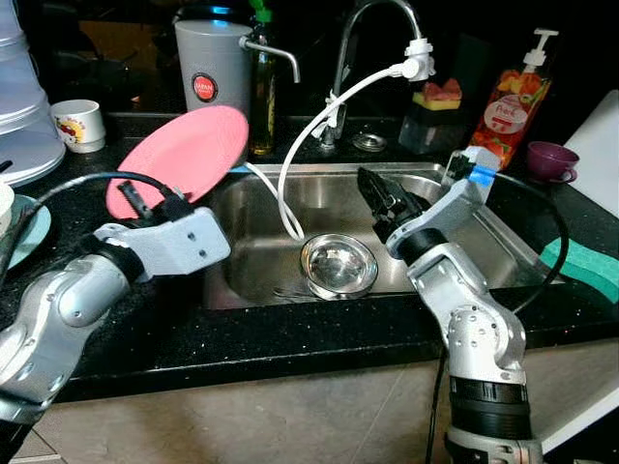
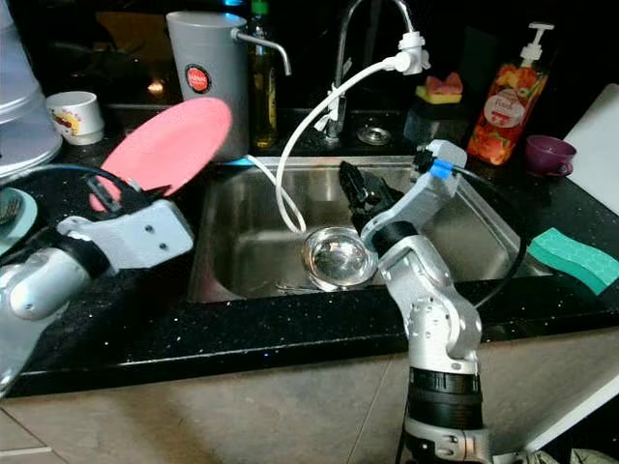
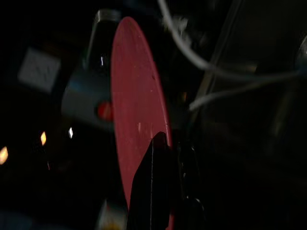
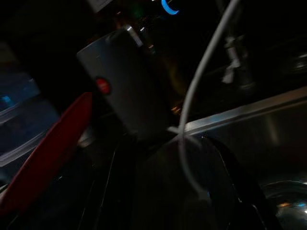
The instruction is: Kitchen organization
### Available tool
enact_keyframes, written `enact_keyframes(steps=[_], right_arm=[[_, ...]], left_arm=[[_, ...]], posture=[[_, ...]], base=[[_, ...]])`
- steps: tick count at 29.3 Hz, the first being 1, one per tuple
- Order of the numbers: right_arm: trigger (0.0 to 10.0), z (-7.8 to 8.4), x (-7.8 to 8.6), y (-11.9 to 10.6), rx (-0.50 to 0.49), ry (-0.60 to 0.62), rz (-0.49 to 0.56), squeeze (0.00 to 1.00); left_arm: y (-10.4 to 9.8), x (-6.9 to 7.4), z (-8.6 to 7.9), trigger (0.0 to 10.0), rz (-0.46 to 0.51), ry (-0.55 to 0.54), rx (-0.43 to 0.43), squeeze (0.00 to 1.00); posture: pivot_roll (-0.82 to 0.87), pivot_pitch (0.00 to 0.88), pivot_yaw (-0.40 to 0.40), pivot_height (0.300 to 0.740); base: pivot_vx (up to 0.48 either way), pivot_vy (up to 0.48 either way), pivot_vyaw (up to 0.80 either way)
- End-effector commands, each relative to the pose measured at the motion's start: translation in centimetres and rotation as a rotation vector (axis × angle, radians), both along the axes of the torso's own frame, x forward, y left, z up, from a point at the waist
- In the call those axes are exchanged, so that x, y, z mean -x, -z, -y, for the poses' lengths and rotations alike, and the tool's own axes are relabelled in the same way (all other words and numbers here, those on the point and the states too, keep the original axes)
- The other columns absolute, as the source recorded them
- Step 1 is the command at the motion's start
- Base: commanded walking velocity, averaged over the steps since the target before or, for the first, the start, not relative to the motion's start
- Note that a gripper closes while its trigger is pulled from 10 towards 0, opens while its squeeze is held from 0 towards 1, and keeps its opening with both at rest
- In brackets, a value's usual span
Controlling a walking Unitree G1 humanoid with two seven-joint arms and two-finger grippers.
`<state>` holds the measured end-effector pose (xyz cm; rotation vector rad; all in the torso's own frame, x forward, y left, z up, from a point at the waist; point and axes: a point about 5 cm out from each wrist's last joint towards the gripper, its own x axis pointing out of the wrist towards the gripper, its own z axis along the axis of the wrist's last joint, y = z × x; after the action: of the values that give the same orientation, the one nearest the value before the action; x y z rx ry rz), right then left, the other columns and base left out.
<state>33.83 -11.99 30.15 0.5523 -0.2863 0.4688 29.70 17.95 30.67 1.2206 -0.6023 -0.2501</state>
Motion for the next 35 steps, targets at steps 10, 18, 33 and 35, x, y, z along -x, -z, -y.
enact_keyframes(steps=[10, 18, 33, 35], right_arm=[[10.0, -0.8, 0.8, -1.1, -0.147, -0.194, -0.023, 0.0], [10.0, -0.9, 1.3, -1.8, -0.263, -0.289, -0.012, 0.0], [10.0, -2.2, 0.2, 0.1, -0.237, -0.288, -0.192, 0.0], [10.0, -2.3, -0.1, 0.8, -0.222, -0.268, -0.242, 0.0]], left_arm=[[0.7, 0.0, 3.0, 10.0, 0.038, 0.243, -0.188, 0.0], [0.3, -0.3, 3.6, 10.0, 0.062, 0.292, -0.222, 0.0], [1.2, 0.0, 5.8, 10.0, 0.074, 0.44, -0.283, 0.0], [1.5, 0.3, 6.3, 10.0, 0.08, 0.473, -0.3, 0.0]], posture=[[0.13, 0.14, -0.081, 0.74], [0.13, 0.139, -0.081, 0.74], [0.13, 0.141, -0.087, 0.74], [0.12, 0.141, -0.091, 0.74]], base=[[0.0, 0.0, 0.0], [0.0, 0.0, 0.0], [0.0, 0.0, 0.0], [0.0, 0.0, 0.0]])
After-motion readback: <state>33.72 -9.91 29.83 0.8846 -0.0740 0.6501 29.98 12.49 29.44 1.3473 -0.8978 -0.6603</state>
